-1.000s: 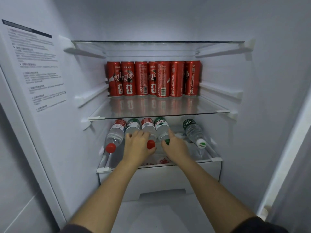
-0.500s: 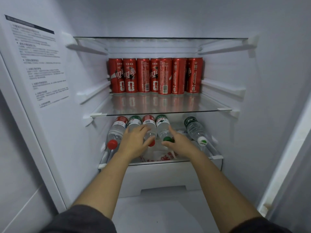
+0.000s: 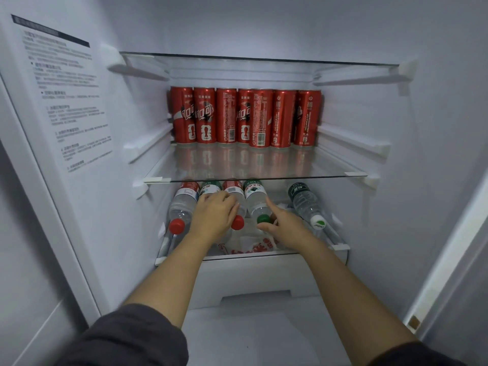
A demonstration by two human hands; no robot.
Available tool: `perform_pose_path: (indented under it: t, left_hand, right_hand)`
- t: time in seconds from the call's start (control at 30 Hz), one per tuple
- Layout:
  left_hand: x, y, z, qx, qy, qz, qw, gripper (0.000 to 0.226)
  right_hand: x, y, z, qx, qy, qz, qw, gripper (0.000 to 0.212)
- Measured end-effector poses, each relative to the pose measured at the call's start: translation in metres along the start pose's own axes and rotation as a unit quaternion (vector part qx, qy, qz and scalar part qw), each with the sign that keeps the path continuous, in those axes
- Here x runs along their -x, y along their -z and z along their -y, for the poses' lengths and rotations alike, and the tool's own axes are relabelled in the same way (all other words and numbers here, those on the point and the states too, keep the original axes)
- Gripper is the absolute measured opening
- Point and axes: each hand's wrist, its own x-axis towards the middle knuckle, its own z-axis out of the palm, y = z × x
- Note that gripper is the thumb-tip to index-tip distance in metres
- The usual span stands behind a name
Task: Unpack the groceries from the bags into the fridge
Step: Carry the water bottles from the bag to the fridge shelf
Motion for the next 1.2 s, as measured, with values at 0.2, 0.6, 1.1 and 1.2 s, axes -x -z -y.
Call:
perform_pose_path:
  t: [0.2, 0.6, 1.1, 1.2]
  left_hand:
    - [0.010, 0.009, -0.007, 0.022, 0.067, 0.011, 0.997, 0.041]
    - [0.093, 0.015, -0.091, 0.231, 0.019, -0.089, 0.969, 0.044]
    - [0.202, -0.001, -0.204, 0.269, -0.101, 0.148, 0.946, 0.049]
    - [0.235, 0.009, -0.240, 0.245, -0.138, 0.216, 0.935, 0.047]
  right_hand:
    - [0.015, -0.008, 0.007, 0.041, -0.027, -0.053, 0.997, 0.082]
    - [0.135, -0.026, -0.009, 0.013, -0.026, -0.196, 0.980, 0.057]
    - [0.327, -0.044, -0.055, 0.041, -0.217, -0.136, 0.966, 0.055]
    - [0.387, -0.041, -0.061, 0.080, -0.270, -0.123, 0.952, 0.057]
